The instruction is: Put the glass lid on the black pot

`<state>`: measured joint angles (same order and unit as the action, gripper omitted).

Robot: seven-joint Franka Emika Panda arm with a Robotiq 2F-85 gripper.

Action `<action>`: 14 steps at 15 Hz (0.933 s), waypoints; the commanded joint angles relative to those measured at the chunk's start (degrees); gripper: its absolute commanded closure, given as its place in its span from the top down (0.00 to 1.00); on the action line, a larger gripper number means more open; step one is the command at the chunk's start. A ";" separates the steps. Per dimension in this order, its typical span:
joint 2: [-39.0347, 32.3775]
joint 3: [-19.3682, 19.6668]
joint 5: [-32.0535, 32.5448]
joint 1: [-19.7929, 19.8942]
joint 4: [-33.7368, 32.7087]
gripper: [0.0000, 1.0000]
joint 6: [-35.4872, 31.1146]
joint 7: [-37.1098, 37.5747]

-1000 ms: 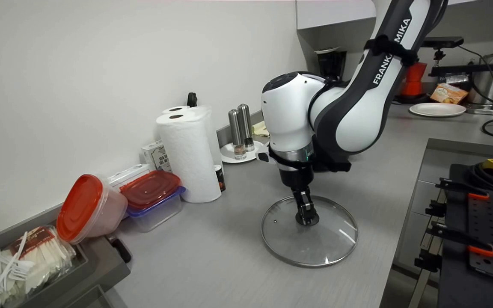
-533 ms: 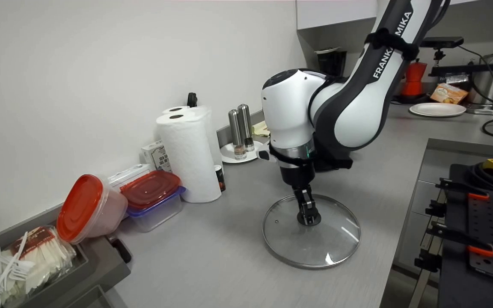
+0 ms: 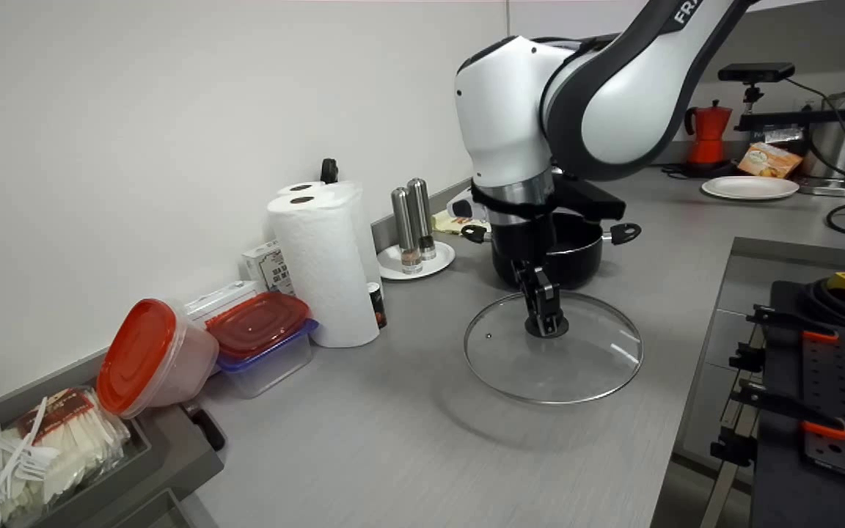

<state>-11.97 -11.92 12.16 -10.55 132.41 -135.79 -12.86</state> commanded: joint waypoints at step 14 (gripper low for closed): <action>-4.87 12.25 4.44 10.06 -22.34 0.25 11.88 1.03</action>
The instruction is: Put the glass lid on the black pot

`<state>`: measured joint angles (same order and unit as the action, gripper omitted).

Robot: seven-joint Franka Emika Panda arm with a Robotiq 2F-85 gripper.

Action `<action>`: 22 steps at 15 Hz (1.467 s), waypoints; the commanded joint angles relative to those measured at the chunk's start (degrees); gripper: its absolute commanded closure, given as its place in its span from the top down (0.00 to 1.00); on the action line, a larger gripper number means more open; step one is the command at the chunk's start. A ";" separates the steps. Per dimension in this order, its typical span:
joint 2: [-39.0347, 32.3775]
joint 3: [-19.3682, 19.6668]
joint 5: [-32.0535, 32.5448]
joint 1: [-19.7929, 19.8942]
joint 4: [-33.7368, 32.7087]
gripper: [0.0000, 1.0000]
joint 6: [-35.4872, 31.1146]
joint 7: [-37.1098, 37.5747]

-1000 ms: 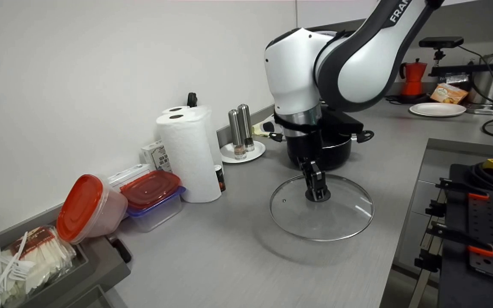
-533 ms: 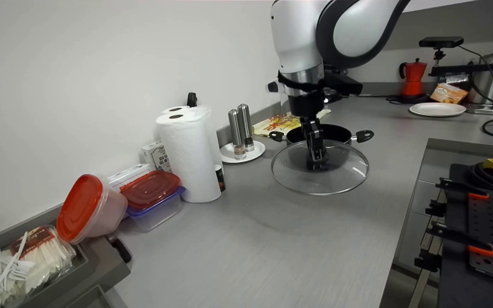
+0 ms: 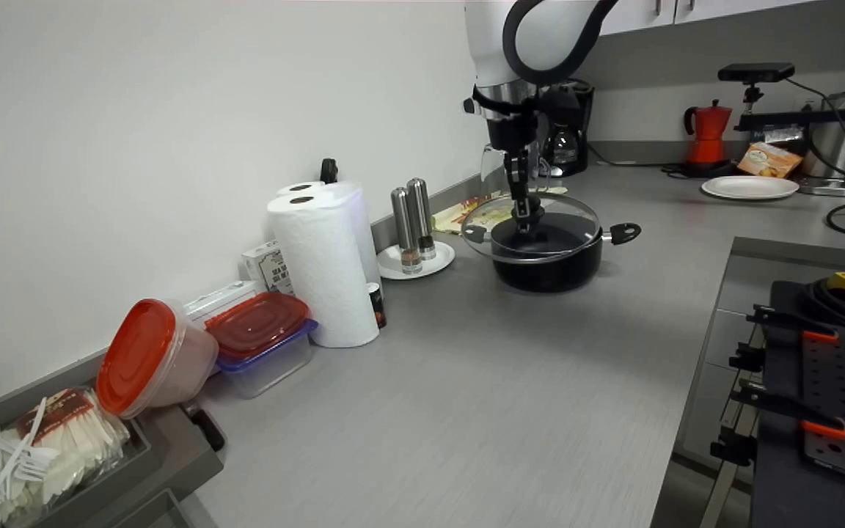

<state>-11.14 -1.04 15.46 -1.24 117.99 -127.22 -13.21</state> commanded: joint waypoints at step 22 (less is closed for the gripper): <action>-16.75 5.39 -5.25 10.42 -32.28 0.25 23.82 -5.28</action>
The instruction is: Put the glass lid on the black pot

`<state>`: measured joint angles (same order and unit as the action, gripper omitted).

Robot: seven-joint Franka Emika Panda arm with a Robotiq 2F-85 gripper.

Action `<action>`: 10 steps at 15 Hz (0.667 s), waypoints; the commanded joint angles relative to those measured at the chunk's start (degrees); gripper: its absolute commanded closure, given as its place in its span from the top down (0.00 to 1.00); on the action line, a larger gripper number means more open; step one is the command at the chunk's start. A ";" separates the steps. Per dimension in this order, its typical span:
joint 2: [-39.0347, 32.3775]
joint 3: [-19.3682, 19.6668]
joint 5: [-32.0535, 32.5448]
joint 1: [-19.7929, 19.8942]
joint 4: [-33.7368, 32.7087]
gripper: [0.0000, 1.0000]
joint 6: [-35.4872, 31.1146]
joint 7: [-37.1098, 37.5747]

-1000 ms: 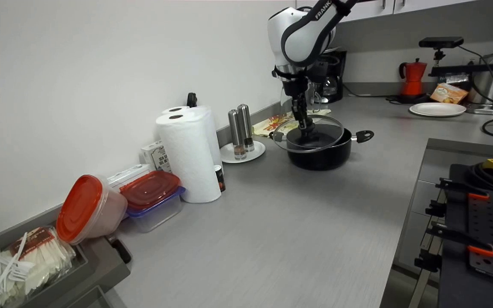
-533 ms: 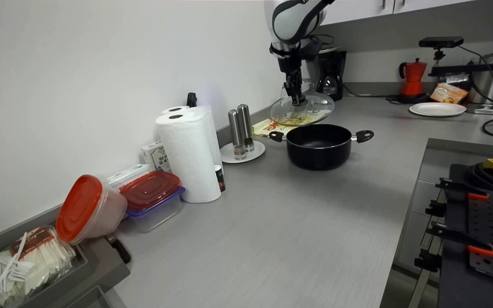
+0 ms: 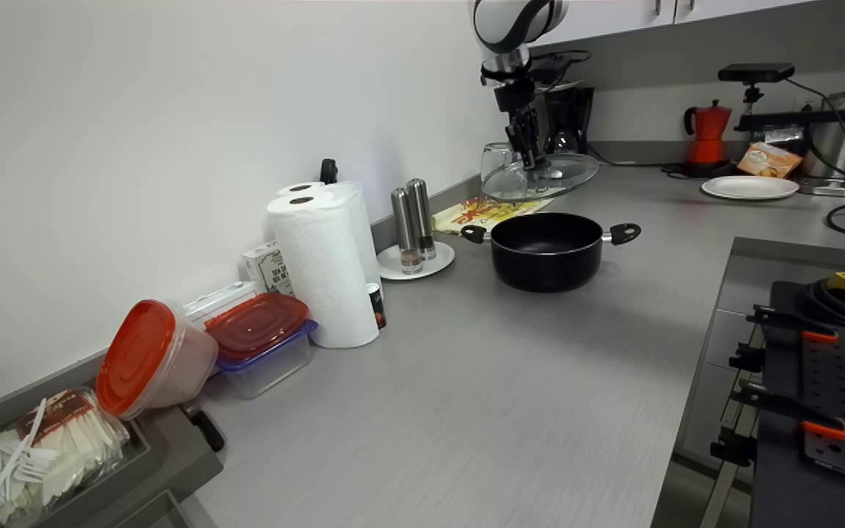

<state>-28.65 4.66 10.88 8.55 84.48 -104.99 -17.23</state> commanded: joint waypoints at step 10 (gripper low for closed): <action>2.21 0.31 0.28 0.11 11.24 0.25 -11.50 4.41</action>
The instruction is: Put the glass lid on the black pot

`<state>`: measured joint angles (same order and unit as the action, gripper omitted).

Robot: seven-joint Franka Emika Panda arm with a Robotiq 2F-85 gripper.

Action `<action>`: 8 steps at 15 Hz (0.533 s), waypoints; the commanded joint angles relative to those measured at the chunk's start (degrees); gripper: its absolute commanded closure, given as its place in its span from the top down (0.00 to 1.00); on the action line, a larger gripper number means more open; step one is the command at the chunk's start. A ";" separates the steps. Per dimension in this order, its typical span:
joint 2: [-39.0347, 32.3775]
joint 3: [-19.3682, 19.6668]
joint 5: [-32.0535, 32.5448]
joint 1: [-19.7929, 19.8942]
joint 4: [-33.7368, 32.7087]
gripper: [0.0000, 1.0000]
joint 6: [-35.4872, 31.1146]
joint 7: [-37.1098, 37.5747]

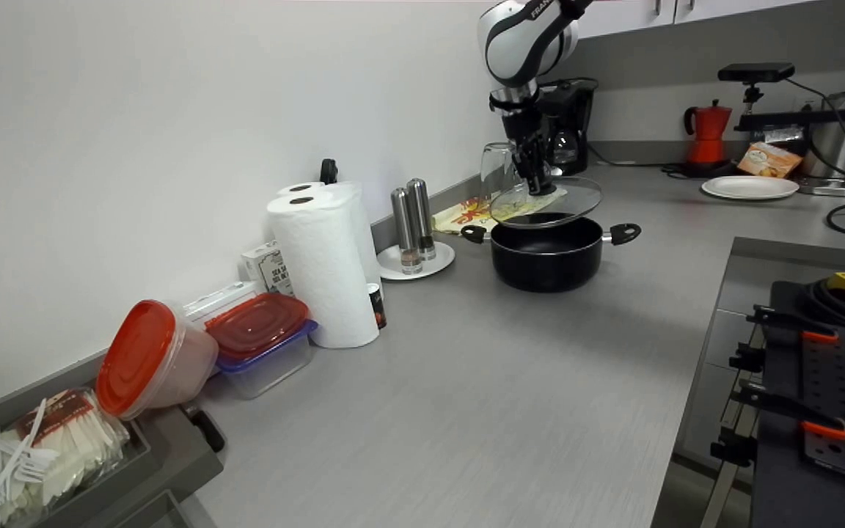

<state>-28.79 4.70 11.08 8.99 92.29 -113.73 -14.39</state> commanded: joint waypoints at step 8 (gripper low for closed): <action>2.46 0.56 -0.37 -0.17 7.25 0.25 -5.35 2.43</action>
<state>-28.62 4.95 11.03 9.02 97.29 -118.02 -13.27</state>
